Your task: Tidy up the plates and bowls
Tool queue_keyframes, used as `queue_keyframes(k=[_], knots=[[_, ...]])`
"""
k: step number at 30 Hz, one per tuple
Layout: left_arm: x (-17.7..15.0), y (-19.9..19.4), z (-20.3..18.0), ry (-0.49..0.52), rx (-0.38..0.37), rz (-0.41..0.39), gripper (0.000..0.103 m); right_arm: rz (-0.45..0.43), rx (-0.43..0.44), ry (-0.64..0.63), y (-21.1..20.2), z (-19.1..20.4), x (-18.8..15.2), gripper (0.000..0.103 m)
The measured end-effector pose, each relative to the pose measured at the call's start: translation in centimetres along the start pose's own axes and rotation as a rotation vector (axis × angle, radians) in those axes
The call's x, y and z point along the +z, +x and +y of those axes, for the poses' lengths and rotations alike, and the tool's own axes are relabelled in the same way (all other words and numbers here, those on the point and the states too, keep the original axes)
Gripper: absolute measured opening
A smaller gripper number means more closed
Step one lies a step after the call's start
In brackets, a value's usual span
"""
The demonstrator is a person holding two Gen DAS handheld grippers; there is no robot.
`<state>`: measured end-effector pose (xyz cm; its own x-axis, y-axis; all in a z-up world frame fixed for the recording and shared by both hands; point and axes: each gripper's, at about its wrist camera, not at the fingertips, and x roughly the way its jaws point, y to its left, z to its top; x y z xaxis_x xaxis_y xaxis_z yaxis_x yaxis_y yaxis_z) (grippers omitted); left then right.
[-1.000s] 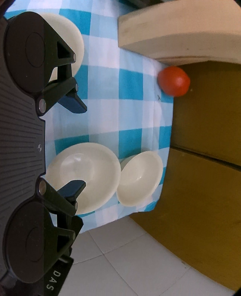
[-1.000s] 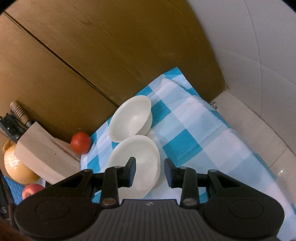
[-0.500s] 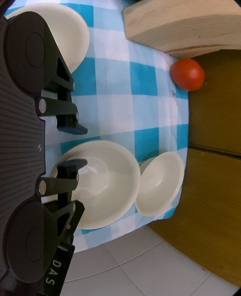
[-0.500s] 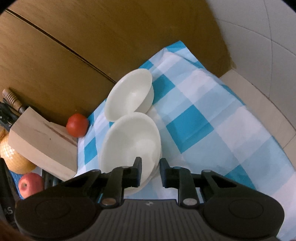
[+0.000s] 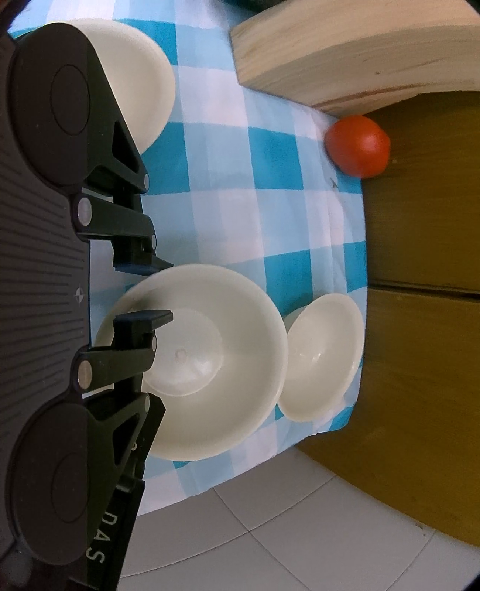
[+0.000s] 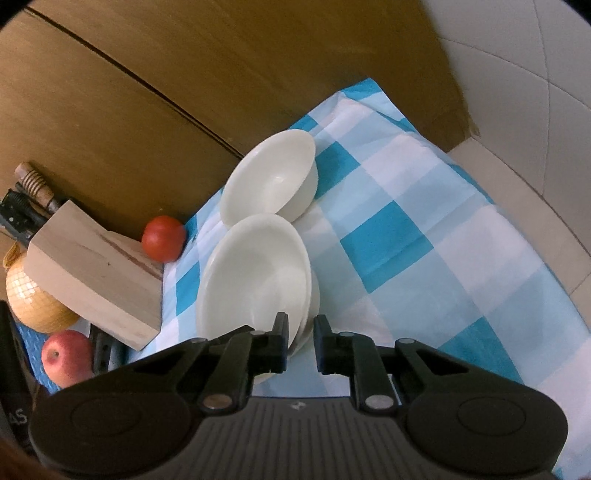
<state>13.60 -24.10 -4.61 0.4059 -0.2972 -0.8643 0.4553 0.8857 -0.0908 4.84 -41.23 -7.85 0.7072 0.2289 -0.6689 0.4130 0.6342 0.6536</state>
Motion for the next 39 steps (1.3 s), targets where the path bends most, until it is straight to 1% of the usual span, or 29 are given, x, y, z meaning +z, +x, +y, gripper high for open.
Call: queue_keyframes(k=[4, 10, 14, 26, 33, 39], knots=[[0.0, -0.8, -0.1, 0.010, 0.012, -0.018, 0.028, -0.006, 0.015, -0.008, -0.4, 0.4, -0.1, 0.016], [0.0, -2.5, 0.9, -0.008, 0.012, -0.048, 0.029, -0.006, 0.045, -0.026, -0.8, 1.4, -0.5, 0.016], [-0.2, -3.9, 1.5, -0.010, 0.021, -0.073, 0.032, -0.002, 0.067, -0.043, -0.9, 2.5, -1.0, 0.016], [-2.2, -7.7, 5.1, -0.014, 0.062, -0.119, 0.031, 0.040, 0.136, -0.119, -1.2, 6.1, -3.8, 0.016], [-3.8, -9.1, 7.2, -0.025, 0.069, -0.119, 0.032, 0.077, 0.159, -0.158, -1.1, 7.7, -5.5, 0.016], [-4.8, -9.2, 8.3, -0.029, 0.096, -0.097, 0.032, 0.107, 0.155, -0.190, -0.5, 8.8, -6.8, 0.016]])
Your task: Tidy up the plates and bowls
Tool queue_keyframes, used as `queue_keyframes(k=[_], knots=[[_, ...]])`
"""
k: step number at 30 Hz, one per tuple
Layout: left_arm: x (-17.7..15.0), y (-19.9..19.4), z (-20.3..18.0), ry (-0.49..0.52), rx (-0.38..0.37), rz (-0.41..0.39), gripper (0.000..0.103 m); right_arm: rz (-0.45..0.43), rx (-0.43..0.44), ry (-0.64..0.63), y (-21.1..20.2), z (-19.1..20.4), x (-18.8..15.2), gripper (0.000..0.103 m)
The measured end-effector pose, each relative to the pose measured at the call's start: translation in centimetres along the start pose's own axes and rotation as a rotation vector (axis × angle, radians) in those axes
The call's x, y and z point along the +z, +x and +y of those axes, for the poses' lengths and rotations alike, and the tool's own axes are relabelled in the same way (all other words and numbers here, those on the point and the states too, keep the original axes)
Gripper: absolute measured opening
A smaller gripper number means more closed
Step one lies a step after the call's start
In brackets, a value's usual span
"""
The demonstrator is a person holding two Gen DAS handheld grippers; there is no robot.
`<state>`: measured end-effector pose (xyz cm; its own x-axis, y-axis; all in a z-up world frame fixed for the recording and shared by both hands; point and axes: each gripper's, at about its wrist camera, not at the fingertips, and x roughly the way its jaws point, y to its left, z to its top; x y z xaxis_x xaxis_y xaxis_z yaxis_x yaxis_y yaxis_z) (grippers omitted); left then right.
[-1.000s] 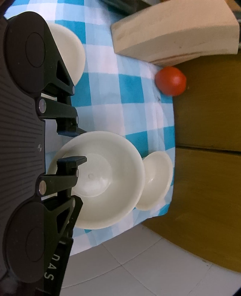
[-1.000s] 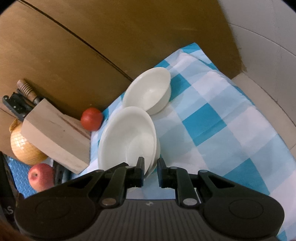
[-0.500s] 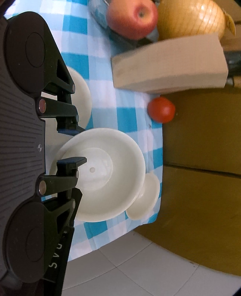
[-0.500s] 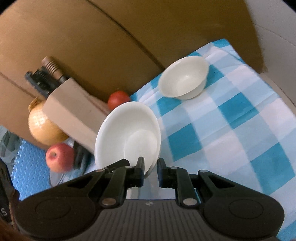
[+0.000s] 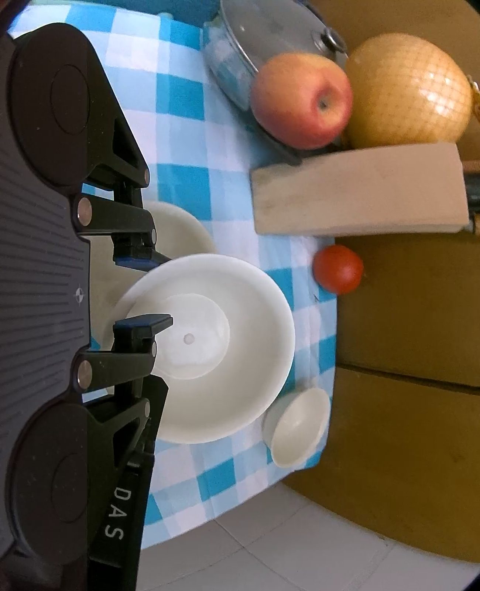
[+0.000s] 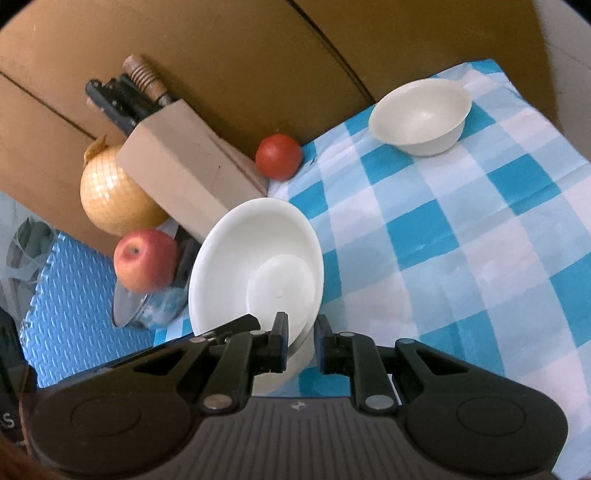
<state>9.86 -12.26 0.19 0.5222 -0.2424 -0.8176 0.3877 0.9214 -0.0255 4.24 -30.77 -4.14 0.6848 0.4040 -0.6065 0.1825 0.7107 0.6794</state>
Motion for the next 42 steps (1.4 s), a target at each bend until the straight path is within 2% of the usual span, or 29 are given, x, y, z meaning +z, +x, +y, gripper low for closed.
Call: queue_keyframes(k=[13, 20, 22, 24, 34, 42], knots=[[-1.2, -0.1, 3.2, -0.037, 0.035, 0.031, 0.031, 0.033, -0.010, -0.098, 1.9, 2.7, -1.3, 0.017], [-1.5, 0.5, 4.6, -0.052, 0.057, 0.054, 0.035, 0.058, -0.024, -0.123, 2.9, 3.6, -1.7, 0.018], [-1.5, 0.5, 4.8, -0.050, 0.070, 0.049, 0.037, 0.049, -0.044, -0.141, 2.9, 3.8, -1.8, 0.021], [-1.4, 0.4, 5.2, -0.056, 0.073, 0.046, 0.043, 0.034, -0.058, -0.152, 2.6, 3.9, -1.8, 0.025], [-0.7, 0.2, 5.2, -0.072, 0.059, 0.031, 0.046, 0.010, -0.058, -0.144, 1.5, 3.5, -1.3, 0.025], [0.7, 0.4, 3.7, -0.077, 0.013, 0.019, 0.052, -0.082, -0.076, -0.085, -0.9, 1.7, 0.6, 0.025]])
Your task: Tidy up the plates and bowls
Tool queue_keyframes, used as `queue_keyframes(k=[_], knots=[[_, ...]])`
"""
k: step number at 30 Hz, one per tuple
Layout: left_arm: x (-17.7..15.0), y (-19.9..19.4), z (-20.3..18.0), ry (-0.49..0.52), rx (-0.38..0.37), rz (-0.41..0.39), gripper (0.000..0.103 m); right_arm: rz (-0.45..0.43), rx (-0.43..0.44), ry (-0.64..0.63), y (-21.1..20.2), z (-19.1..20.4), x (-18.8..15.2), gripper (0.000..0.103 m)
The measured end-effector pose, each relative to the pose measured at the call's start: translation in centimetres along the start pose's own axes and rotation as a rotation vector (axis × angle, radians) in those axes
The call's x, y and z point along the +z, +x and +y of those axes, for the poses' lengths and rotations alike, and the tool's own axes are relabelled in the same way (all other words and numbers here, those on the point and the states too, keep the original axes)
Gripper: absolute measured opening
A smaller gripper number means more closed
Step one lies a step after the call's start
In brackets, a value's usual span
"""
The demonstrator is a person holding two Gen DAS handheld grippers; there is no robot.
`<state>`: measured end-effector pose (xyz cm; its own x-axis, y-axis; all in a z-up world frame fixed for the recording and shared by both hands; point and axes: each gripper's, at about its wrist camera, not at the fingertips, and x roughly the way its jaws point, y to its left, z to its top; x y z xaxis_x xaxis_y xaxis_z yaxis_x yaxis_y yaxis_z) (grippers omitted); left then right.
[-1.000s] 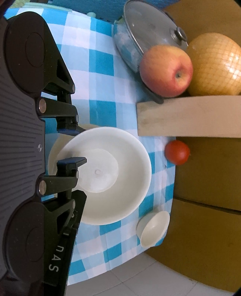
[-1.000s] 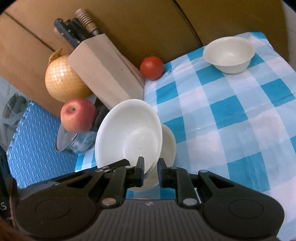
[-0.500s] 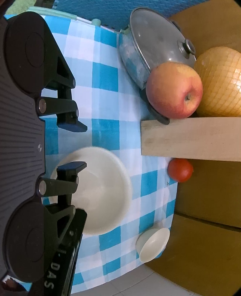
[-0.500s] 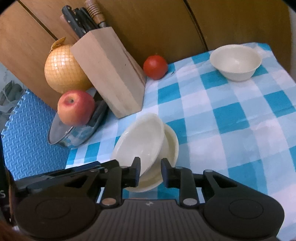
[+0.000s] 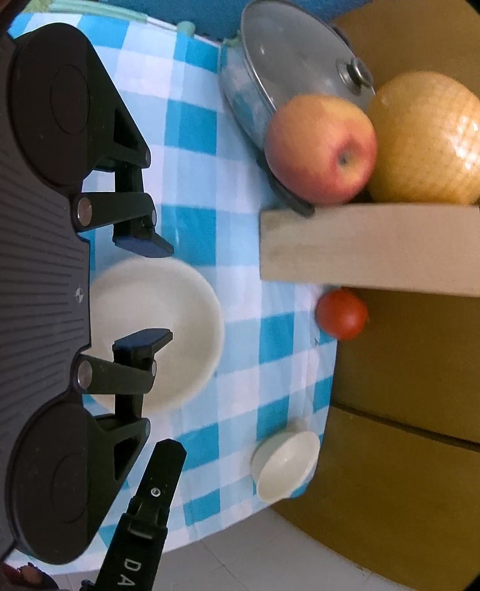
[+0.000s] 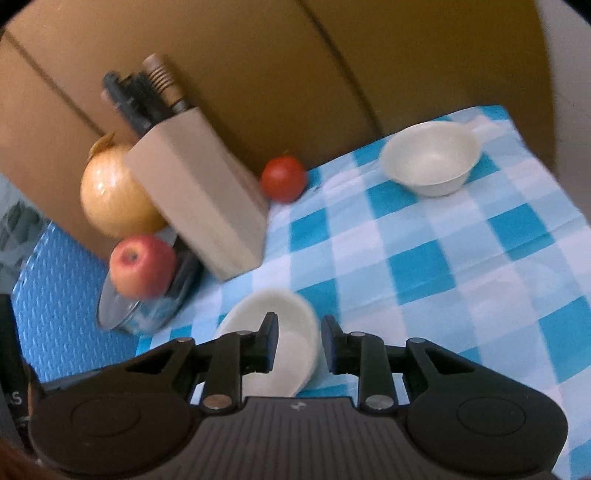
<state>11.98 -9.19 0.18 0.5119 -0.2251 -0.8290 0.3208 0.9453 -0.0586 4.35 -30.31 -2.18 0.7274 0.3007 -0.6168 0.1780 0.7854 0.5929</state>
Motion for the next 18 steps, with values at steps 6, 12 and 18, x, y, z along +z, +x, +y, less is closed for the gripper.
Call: queue_keyframes(k=[6, 12, 18], knots=[[1.5, 0.6, -3.2, 0.006, -0.069, -0.006, 0.062, -0.061, -0.043, 0.063, -1.2, -2.6, 2.0, 0.025], [3.2, 2.4, -6.4, 0.013, -0.109, -0.001, 0.064, -0.121, -0.102, 0.127, -1.9, -5.7, 4.3, 0.025], [4.4, 4.7, -8.9, 0.019, -0.125, 0.021, 0.064, -0.165, -0.152, 0.175, -2.0, -8.6, 6.5, 0.025]])
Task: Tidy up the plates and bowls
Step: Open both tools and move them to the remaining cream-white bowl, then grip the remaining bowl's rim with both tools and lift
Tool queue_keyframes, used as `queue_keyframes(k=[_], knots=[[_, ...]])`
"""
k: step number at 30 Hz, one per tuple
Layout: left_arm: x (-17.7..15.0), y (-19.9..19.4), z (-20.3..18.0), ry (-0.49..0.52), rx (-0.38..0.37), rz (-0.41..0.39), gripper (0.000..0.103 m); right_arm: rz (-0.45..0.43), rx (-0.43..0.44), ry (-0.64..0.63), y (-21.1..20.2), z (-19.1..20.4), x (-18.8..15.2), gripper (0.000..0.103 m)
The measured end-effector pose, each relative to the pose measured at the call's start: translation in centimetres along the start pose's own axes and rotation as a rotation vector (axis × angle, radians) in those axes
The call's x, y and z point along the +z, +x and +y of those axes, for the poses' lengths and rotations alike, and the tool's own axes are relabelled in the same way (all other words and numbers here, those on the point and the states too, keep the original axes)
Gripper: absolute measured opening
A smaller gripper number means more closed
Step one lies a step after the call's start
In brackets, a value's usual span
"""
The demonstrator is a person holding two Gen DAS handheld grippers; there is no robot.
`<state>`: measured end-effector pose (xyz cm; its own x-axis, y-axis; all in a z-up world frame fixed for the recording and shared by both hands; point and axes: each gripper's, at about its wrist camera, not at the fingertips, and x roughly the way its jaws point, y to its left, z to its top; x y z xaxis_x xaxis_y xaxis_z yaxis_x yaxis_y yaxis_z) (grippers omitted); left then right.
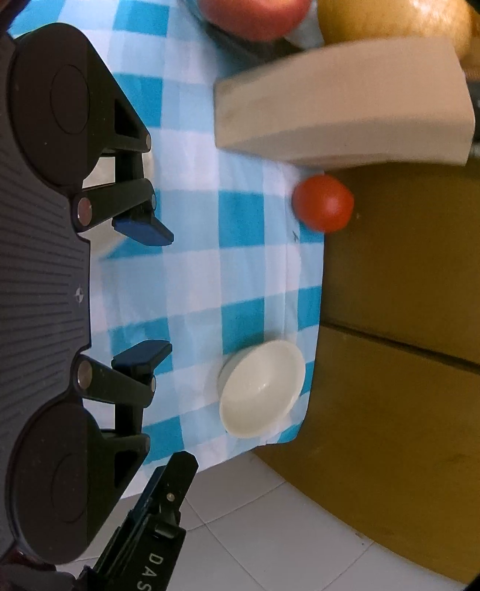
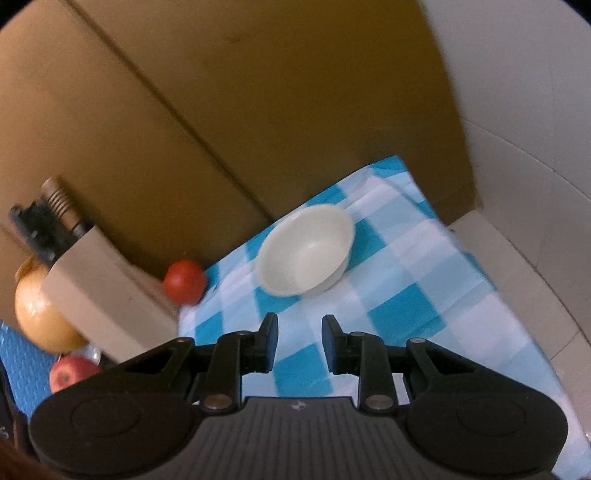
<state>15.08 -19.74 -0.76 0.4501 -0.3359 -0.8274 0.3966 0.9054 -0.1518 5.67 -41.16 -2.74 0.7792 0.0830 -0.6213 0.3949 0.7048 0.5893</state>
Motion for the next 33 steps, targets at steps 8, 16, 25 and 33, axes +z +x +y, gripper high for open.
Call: queue_keyframes(k=[8, 16, 25, 33], knots=[[2.1, 1.9, -1.9, 0.013, -0.009, 0.005, 0.065, -0.002, -0.022, 0.041, 1.8, -1.6, 1.7, 0.026], [4.0, 3.5, -2.6, 0.005, -0.015, 0.005, 0.065, -0.005, -0.021, 0.062, 3.5, -2.0, 2.9, 0.026], [5.7, 4.9, -3.3, -0.019, -0.055, -0.017, 0.065, -0.006, -0.026, 0.086, 5.5, -2.5, 3.7, 0.026], [6.1, 7.9, -3.0, -0.045, -0.060, 0.011, 0.057, 0.004, -0.027, 0.087, 7.6, -2.7, 4.3, 0.027]])
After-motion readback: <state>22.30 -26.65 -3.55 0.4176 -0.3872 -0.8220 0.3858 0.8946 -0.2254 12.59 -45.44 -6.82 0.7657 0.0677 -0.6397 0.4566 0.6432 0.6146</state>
